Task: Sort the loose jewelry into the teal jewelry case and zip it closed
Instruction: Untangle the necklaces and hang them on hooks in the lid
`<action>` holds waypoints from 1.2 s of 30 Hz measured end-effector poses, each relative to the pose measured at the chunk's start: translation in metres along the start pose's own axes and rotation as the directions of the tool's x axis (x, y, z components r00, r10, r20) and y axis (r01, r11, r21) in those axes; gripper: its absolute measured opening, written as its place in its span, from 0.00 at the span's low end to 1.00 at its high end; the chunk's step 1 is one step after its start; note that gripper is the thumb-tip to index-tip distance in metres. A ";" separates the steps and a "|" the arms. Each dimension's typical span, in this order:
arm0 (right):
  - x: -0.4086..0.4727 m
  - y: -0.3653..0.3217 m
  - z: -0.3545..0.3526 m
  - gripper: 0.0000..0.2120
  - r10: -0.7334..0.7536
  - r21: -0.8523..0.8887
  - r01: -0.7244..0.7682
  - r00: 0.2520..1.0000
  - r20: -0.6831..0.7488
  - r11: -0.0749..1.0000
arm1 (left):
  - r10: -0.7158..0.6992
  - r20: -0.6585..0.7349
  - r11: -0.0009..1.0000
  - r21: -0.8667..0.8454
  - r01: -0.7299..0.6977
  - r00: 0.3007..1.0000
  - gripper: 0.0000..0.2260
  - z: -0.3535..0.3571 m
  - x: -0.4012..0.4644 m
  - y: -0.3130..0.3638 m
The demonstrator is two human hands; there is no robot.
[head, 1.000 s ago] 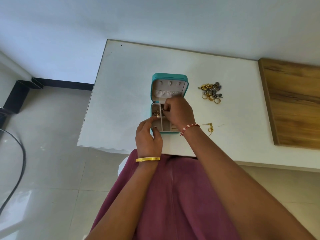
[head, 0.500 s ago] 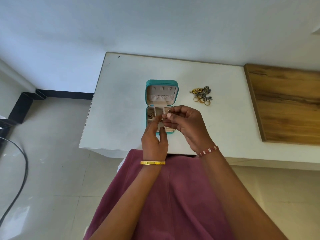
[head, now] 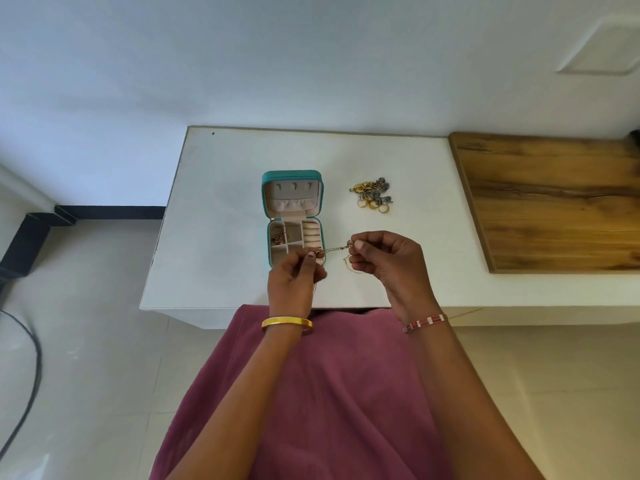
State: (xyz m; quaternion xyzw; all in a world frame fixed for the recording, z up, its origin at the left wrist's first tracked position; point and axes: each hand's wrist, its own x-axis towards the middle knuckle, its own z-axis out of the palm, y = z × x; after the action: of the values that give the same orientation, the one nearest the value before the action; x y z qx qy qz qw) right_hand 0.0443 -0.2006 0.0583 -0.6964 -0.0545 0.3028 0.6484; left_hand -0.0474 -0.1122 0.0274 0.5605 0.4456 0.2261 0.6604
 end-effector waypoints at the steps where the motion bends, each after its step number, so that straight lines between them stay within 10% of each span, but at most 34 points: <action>1: 0.000 0.004 -0.002 0.06 0.013 0.018 -0.013 1.000 -0.024 1.000 | -0.032 0.020 0.999 -0.006 0.032 0.999 0.11 0.002 0.000 -0.001; 17: 0.035 0.067 -0.036 0.08 0.118 -0.013 -0.135 0.908 -0.403 0.991 | -0.176 0.064 0.978 0.125 0.167 0.982 0.08 0.063 0.016 -0.034; 36: 0.038 0.082 -0.018 0.11 -0.168 -0.551 -0.035 0.934 -0.314 0.834 | -0.086 0.165 0.890 0.455 0.002 0.982 0.15 0.054 0.029 -0.017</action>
State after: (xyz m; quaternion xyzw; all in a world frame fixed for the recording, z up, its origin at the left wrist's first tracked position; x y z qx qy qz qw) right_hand 0.0578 -0.2115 -0.0318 -0.8927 -0.0475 0.1228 0.4311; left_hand 0.0095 -0.1226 -0.0003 0.7068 0.4368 0.0490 0.5542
